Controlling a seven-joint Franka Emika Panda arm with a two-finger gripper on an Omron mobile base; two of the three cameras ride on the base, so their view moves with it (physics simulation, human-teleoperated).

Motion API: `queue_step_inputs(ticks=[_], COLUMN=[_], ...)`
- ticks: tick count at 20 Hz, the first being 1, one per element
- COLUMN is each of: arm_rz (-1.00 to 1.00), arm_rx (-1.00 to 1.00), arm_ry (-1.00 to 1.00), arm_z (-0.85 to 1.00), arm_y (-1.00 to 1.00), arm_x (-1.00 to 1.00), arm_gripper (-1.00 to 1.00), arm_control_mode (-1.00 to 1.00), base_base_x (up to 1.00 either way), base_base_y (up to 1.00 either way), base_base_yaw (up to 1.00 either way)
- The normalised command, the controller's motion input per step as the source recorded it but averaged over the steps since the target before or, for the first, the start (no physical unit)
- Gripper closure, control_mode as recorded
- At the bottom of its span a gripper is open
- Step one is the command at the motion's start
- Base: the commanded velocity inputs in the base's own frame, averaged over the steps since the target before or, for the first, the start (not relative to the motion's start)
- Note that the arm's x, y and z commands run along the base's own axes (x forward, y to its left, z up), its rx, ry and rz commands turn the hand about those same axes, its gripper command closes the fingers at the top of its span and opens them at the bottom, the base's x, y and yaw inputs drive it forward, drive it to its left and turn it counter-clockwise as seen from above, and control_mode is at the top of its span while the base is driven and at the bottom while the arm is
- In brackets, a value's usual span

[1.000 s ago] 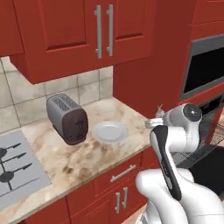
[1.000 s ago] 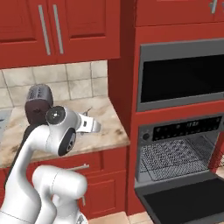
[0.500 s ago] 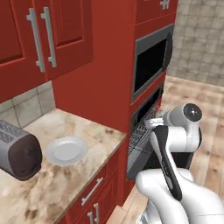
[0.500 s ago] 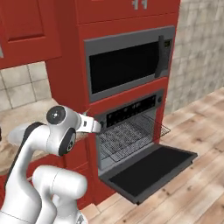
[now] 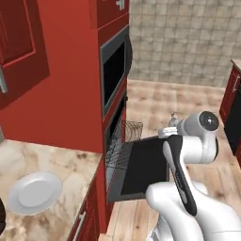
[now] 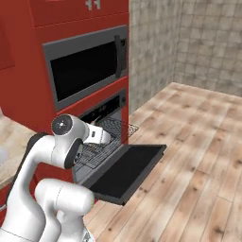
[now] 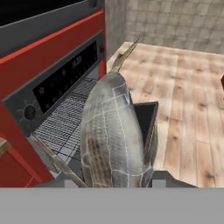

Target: Place the fish on the top rack of the oven, and slide the tray back inside. Close the oven door.

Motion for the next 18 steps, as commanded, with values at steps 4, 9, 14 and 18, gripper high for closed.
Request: queue_step_inputs(ticks=[4, 9, 14, 18], arm_rz=[0.00, 0.00, 0.00, 0.00], arm_rx=[0.00, 0.00, 0.00, 0.00], arm_ry=[0.00, 0.00, 0.00, 0.00], arm_z=[0.00, 0.00, 0.00, 0.00], arm_y=[0.00, 0.00, 0.00, 0.00], arm_x=[0.00, 0.00, 0.00, 0.00], arm_gripper=[1.00, 1.00, 1.00, 1.00], arm_control_mode=[1.00, 1.00, 1.00, 1.00], base_base_x=[0.57, 0.67, 0.57, 0.46], base_base_y=[0.07, 0.03, 0.23, 0.46], base_base_yaw=[-0.39, -0.28, -0.10, -0.05])
